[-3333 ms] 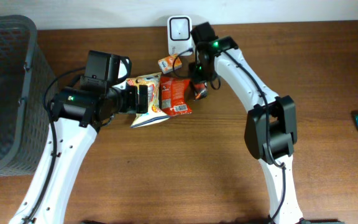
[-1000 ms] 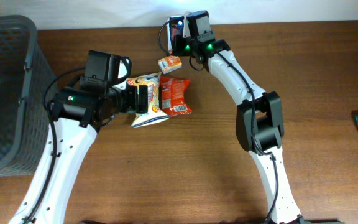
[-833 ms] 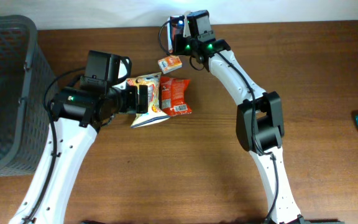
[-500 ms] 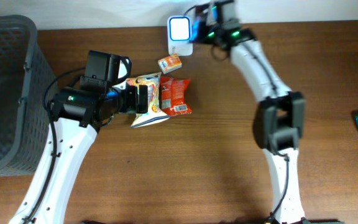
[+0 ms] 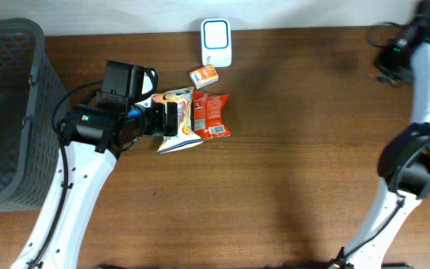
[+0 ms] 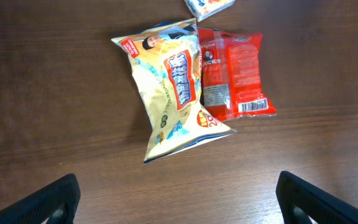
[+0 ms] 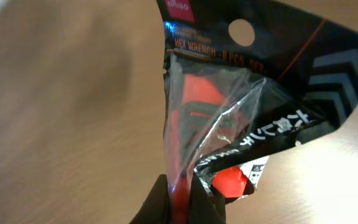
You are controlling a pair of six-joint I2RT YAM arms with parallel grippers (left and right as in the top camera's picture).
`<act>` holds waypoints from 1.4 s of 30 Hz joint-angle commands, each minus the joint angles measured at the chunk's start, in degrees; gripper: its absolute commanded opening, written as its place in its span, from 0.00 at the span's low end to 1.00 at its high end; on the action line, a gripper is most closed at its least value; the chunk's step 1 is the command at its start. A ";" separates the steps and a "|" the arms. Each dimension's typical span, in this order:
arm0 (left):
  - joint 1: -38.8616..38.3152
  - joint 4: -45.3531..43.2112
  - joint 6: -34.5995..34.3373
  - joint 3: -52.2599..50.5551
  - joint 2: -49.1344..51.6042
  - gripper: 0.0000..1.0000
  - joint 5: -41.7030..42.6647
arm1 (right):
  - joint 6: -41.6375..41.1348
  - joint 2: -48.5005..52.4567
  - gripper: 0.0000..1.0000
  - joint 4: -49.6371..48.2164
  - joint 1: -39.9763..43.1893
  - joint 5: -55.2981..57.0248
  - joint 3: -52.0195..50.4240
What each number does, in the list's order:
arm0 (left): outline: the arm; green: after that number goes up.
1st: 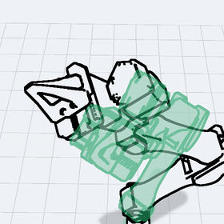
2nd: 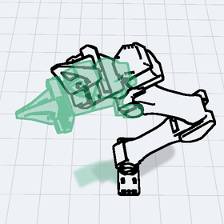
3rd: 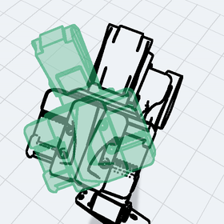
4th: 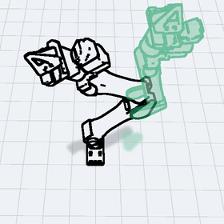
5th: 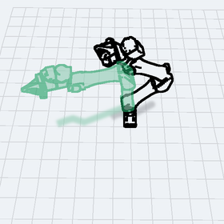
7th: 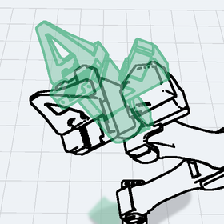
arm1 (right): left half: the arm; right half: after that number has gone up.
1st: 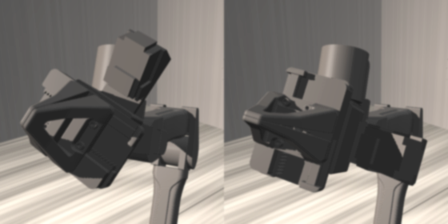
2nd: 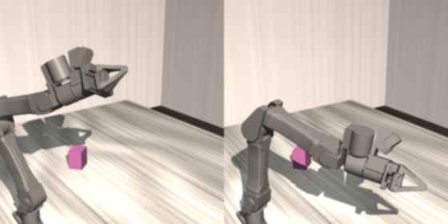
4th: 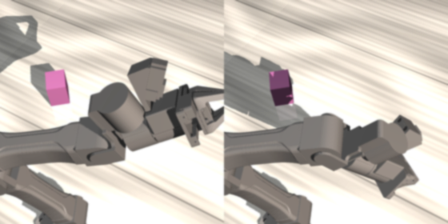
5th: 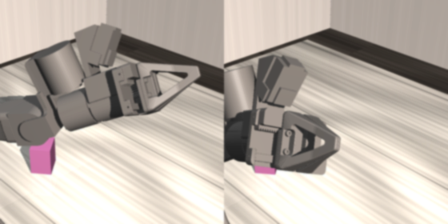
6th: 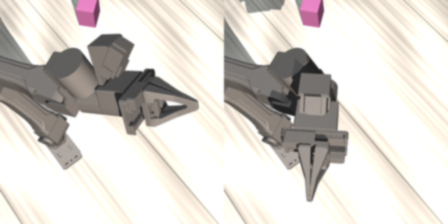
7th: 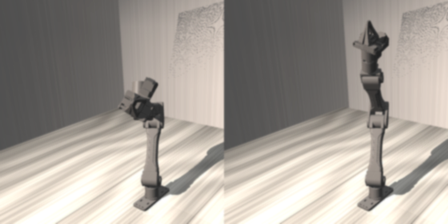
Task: Scan the item barcode
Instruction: 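Carry the wrench package right and drop it at the table edge, then grasp the red snack bag with the right gripper and raise it to the scanner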
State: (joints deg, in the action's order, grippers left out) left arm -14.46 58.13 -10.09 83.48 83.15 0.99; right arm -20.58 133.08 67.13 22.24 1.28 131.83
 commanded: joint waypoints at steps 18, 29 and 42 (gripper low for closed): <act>-0.13 0.07 0.35 0.35 0.09 0.99 -0.39 | 0.15 4.59 0.62 -5.79 17.44 4.02 -10.54; -0.13 0.07 0.35 0.35 0.09 0.99 -0.39 | 13.68 2.51 0.99 -3.50 18.12 -37.86 -10.21; -0.13 0.09 0.35 0.35 0.09 0.99 -0.39 | 25.64 2.51 0.99 3.34 -4.46 -41.77 -10.23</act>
State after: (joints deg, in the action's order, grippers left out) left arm -14.46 58.11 -10.09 83.48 83.15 0.99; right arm 4.78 137.86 70.72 22.61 -49.69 121.69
